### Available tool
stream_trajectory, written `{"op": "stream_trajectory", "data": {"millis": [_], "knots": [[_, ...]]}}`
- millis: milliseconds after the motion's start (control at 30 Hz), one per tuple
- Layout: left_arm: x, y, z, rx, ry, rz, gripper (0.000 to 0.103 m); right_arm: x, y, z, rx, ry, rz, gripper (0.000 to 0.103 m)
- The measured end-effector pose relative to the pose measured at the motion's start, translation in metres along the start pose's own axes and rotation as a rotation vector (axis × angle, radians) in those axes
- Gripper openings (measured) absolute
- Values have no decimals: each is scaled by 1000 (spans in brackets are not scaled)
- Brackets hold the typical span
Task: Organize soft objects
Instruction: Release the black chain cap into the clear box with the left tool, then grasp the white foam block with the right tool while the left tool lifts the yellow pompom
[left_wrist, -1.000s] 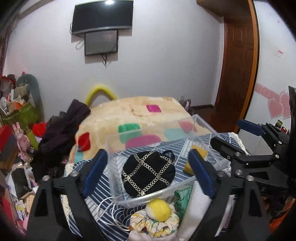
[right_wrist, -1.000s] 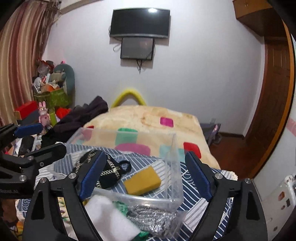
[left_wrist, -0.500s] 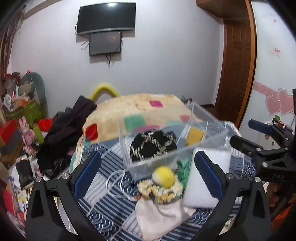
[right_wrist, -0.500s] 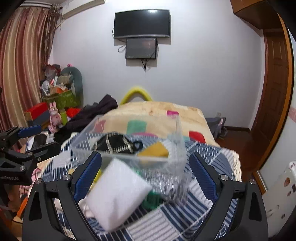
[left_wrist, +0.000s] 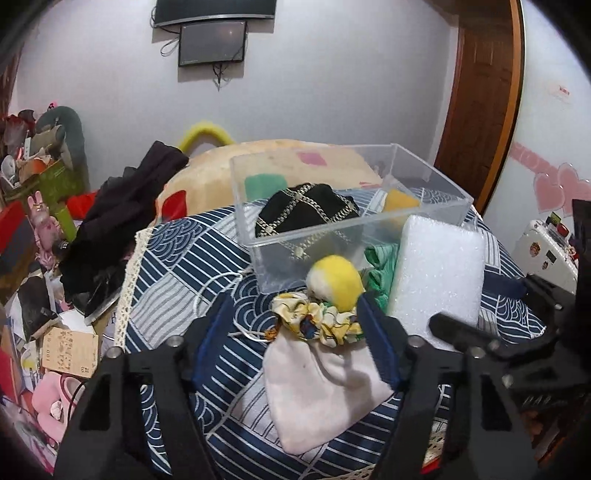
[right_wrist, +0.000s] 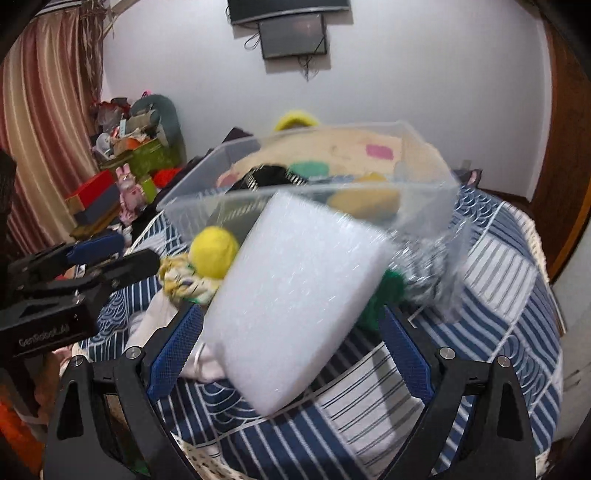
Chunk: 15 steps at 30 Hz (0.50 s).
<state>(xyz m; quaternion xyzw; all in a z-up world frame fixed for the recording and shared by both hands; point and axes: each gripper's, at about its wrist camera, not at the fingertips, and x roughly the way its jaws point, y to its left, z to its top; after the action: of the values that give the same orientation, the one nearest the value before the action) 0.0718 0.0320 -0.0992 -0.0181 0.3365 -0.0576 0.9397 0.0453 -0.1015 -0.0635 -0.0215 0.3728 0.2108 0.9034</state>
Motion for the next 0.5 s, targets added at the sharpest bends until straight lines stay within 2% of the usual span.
{"op": "stream_trajectory", "data": {"millis": [33,133,267,367,500], "knots": [[1,-2,0,5,3,-4,60,1,1,-2,-5,5,8,90],[5,-7,2,14,10,-23,58,5,1,-3,0,21,29,83],[15,-12,8,23,24,-73,45,12,-4,-7,18,62,67,70],[24,-15,13,18,42,-95,44,11,-10,-10,46,68,111,65],[35,-19,18,18,55,-108,42,0,-11,-13,22,41,97,58]]}}
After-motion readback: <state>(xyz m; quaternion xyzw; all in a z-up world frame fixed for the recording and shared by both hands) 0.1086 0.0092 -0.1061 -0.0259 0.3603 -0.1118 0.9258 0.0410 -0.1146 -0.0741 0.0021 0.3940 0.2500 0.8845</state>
